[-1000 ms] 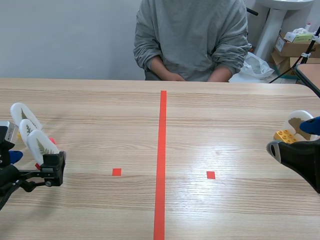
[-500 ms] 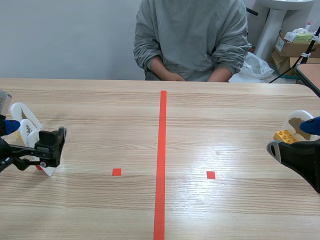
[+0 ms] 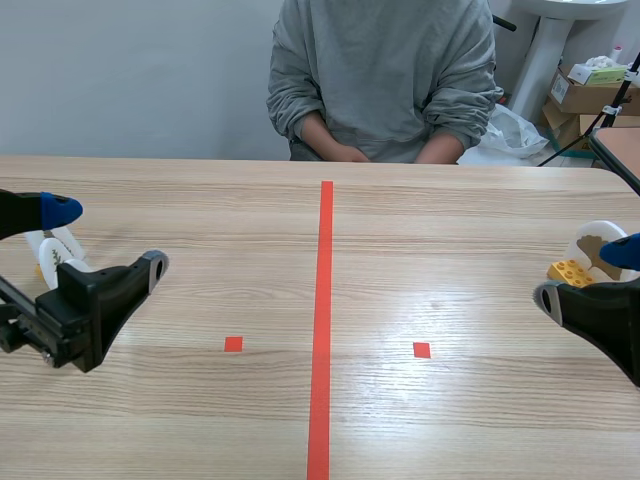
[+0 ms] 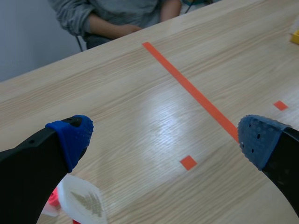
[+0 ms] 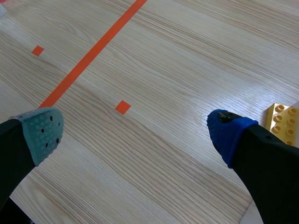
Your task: Do the leaf sorting experiment
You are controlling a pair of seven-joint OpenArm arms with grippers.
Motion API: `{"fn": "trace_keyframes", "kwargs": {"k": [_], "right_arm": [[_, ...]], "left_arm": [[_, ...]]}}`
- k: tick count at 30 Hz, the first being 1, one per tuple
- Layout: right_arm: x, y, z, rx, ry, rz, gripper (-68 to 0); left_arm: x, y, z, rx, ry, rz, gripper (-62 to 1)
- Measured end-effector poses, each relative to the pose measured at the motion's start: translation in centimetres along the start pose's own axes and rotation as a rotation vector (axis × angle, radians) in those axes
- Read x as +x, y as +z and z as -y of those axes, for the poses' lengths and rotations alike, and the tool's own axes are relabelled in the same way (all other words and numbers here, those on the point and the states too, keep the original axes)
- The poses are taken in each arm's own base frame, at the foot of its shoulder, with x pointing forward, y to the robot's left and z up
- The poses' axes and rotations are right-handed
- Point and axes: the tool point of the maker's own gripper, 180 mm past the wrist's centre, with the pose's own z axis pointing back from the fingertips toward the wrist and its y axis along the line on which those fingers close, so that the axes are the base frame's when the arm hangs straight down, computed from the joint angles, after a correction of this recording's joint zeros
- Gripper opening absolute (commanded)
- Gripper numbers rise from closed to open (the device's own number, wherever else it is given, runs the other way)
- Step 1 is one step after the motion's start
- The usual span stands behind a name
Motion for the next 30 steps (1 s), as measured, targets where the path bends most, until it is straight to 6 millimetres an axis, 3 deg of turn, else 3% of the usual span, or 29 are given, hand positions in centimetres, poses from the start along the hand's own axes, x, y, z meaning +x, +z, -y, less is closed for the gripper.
{"fn": "trace_keyframes", "kwargs": {"k": [13,30], "right_arm": [[0.0,0.0,0.0,0.0,0.0,0.0,-3.7],[-0.2,0.0,0.1,-0.006,0.012,-0.013,-3.7]], "left_arm": [[2.4,2.6,6.8,-0.196,0.068,0.027,1.4],[2.2,3.2,7.5,-0.207,0.15,0.021,1.4]]}}
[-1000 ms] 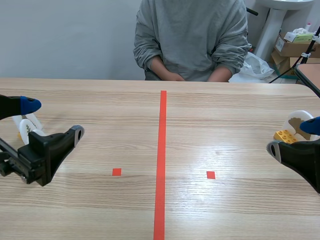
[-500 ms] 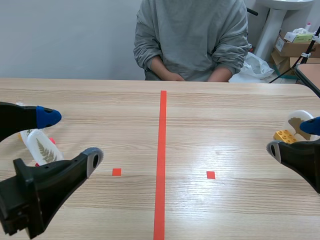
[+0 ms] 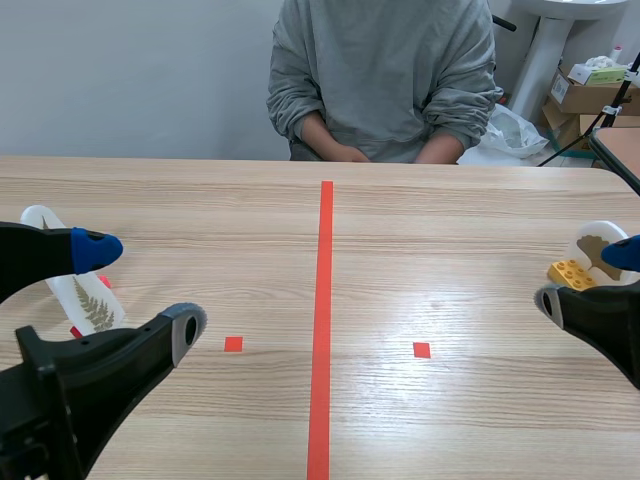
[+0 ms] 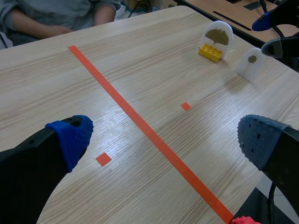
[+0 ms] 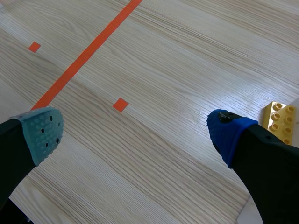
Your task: Do the leaf sorting experiment
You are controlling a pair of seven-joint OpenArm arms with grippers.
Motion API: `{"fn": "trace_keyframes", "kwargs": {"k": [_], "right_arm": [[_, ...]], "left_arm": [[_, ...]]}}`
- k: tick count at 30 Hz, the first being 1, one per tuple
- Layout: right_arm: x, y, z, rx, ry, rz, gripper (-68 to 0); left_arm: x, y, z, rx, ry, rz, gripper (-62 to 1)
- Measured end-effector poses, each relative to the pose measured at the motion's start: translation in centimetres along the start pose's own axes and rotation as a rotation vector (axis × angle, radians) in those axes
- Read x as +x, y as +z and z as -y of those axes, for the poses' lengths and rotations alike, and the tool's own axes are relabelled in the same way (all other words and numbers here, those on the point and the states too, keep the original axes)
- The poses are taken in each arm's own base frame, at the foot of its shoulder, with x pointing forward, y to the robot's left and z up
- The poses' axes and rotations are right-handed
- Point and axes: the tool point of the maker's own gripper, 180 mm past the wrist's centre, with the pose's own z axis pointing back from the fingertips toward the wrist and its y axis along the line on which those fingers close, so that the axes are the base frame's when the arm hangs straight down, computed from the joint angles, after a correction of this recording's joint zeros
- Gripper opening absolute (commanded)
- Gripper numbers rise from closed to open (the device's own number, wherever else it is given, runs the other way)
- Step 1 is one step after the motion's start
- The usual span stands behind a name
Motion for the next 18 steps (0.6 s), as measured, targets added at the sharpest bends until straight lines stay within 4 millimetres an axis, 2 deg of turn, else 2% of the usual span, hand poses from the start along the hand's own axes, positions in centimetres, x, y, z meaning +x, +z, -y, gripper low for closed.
{"fn": "trace_keyframes", "kwargs": {"k": [18], "right_arm": [[0.08,0.0,0.0,0.0,0.0,0.005,-3.7]], "left_arm": [[-0.17,0.0,-0.05,0.002,0.0,-0.008,1.4]]}}
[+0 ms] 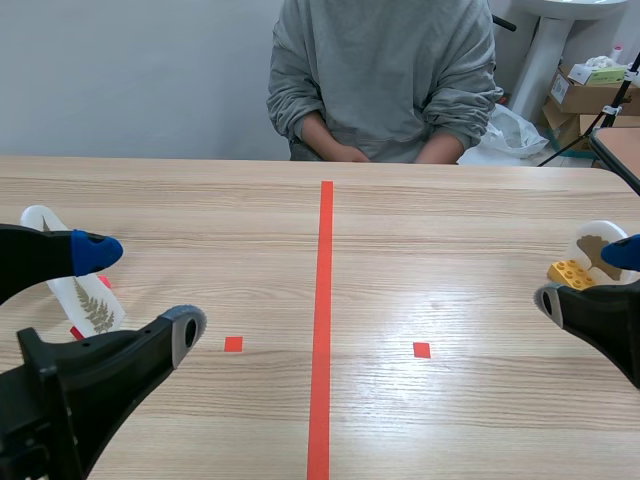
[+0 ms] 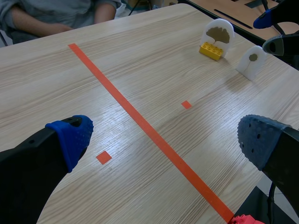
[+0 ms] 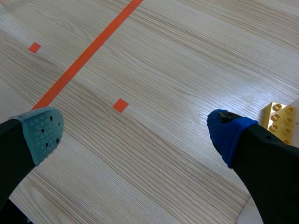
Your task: Do the leaf sorting experiment
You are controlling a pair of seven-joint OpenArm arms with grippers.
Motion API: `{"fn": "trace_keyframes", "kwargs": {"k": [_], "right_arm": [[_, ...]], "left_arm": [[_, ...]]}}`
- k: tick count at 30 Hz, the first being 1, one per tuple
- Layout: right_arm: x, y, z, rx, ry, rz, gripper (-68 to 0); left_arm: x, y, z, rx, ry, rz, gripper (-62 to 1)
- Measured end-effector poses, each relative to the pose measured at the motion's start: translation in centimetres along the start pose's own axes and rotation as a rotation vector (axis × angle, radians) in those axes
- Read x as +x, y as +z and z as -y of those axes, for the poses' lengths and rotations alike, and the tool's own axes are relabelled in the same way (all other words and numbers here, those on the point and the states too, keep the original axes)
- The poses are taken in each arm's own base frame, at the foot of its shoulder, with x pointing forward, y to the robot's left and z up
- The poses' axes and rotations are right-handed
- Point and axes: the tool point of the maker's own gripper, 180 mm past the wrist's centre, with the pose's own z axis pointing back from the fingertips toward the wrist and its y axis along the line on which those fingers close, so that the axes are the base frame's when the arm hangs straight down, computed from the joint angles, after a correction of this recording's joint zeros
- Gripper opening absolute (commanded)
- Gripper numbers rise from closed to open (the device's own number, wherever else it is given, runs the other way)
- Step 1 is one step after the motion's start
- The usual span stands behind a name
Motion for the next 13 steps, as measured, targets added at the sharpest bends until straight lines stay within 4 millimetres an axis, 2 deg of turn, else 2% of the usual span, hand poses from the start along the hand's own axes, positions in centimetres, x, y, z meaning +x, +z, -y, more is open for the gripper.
{"fn": "trace_keyframes", "kwargs": {"k": [13], "right_arm": [[0.36,0.0,0.0,0.0,0.0,0.02,-3.7]], "left_arm": [[-0.15,-0.03,-0.28,0.014,-0.024,-0.01,1.4]]}}
